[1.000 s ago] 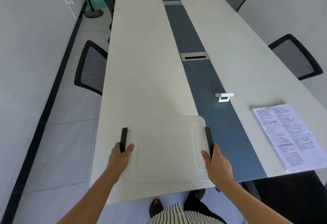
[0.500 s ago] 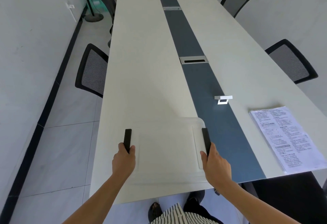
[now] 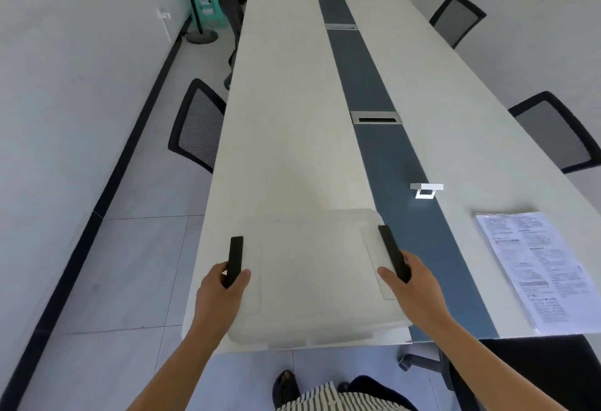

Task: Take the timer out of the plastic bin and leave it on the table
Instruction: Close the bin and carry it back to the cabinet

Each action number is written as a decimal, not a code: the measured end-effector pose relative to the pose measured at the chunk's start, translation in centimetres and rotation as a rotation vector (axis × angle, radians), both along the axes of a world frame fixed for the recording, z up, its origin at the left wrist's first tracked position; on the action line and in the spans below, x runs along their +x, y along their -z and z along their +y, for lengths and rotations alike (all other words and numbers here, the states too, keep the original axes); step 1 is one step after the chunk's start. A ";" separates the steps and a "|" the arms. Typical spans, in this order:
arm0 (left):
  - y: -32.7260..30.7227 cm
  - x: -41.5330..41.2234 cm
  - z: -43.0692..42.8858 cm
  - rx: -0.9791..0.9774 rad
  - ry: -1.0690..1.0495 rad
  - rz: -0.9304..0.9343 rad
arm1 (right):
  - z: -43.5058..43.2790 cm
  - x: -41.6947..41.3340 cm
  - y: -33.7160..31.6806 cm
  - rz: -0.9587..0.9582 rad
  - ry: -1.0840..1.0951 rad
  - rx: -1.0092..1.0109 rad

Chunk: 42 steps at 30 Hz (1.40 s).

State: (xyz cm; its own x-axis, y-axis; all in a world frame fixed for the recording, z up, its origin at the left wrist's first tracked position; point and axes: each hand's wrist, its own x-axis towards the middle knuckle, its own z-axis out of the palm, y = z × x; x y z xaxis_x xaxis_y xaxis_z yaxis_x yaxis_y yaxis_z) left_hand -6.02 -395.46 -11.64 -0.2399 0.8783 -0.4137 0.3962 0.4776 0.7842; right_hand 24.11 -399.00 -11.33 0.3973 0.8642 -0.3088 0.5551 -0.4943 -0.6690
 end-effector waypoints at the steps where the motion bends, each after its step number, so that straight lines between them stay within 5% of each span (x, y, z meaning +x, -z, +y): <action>1: -0.7 -0.5 -1.2 0.022 -0.044 -0.018 | -0.3 -0.4 -0.6 0.050 -0.009 0.010; 8: -2.8 -3.4 -12.3 0.046 -0.396 -0.081 | -3.0 -3.9 -2.2 0.290 -0.212 -0.023; 22: -2.1 -11.5 -33.7 0.027 -0.998 -0.108 | -9.3 -19.7 -0.6 0.364 -0.711 -0.185; 34: -2.9 -33.8 -35.0 0.059 -1.008 -0.071 | -10.3 -42.5 -0.2 0.475 -0.696 -0.199; 42: -3.1 -46.6 -24.4 0.058 -0.847 -0.098 | -3.8 -51.6 -0.1 0.464 -0.570 -0.149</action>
State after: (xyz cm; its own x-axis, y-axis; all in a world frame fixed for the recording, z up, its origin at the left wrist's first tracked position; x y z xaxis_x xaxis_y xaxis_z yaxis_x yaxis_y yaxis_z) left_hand -52.57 -419.90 -8.58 -0.7904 0.4395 -0.4267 -0.1470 0.5402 0.8286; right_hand -27.50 -402.81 -11.22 -0.2991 0.8331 -0.4652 0.4292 -0.3179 -0.8454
